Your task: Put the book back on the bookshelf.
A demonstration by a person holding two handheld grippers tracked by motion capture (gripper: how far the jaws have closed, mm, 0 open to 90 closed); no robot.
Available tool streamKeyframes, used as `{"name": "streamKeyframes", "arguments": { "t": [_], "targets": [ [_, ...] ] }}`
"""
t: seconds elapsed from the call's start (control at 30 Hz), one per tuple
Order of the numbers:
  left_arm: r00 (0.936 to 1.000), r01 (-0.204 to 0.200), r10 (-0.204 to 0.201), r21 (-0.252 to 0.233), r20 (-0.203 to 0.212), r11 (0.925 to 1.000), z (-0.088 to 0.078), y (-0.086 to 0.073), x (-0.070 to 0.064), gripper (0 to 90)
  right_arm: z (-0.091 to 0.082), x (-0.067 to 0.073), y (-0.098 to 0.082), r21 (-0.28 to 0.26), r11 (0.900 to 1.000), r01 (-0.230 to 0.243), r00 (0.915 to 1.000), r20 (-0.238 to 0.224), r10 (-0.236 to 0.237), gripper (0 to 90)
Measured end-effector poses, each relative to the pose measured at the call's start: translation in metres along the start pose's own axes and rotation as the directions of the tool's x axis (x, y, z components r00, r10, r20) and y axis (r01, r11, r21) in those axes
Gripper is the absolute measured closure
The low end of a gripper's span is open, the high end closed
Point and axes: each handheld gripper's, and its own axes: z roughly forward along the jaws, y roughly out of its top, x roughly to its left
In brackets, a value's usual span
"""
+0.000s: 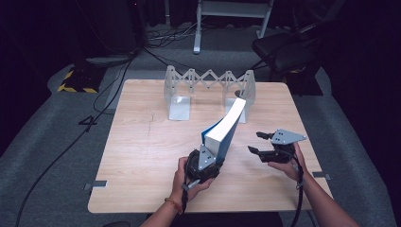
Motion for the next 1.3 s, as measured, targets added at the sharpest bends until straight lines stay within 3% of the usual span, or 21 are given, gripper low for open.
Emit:
{"name": "streamKeyframes", "arguments": {
  "t": [0.23,0.37,0.43,0.6,0.63,0.9,1.3],
  "targets": [
    [0.9999,0.009,-0.010,0.020,0.008,0.9997,-0.003,0.000,0.009,56.3,-0.001,-0.029,-0.025,0.088,0.992,-0.088,0.9952,-0.035,0.092,31.5],
    [0.9996,0.003,-0.004,0.035,0.028,0.9994,-0.005,0.001,0.012,57.3,-0.009,-0.034,-0.034,0.123,0.988,-0.098,0.9939,-0.039,0.103,30.2],
    [0.9988,-0.010,0.008,0.042,0.049,0.9991,-0.008,0.000,0.015,57.8,-0.015,-0.036,-0.041,0.137,0.983,-0.124,0.9900,-0.049,0.132,29.6],
    [0.9955,-0.024,0.019,0.053,0.093,0.9983,-0.013,-0.001,0.020,58.9,-0.032,-0.034,-0.059,0.196,0.976,-0.099,0.9927,-0.048,0.111,28.3],
    [0.9946,-0.025,0.020,0.053,0.102,0.9983,-0.014,-0.002,0.021,59.0,-0.034,-0.034,-0.062,0.204,0.974,-0.097,0.9940,-0.030,0.105,28.3],
    [0.9878,-0.039,0.029,0.061,0.153,0.9974,-0.023,-0.006,0.028,59.4,-0.042,-0.043,-0.076,0.195,0.968,-0.161,0.9867,0.005,0.163,27.8],
    [0.9692,-0.072,0.053,0.069,0.241,0.9950,-0.042,-0.015,0.041,59.5,-0.038,-0.045,-0.085,0.223,0.959,-0.176,0.9836,0.001,0.181,27.3]
  ]
}}
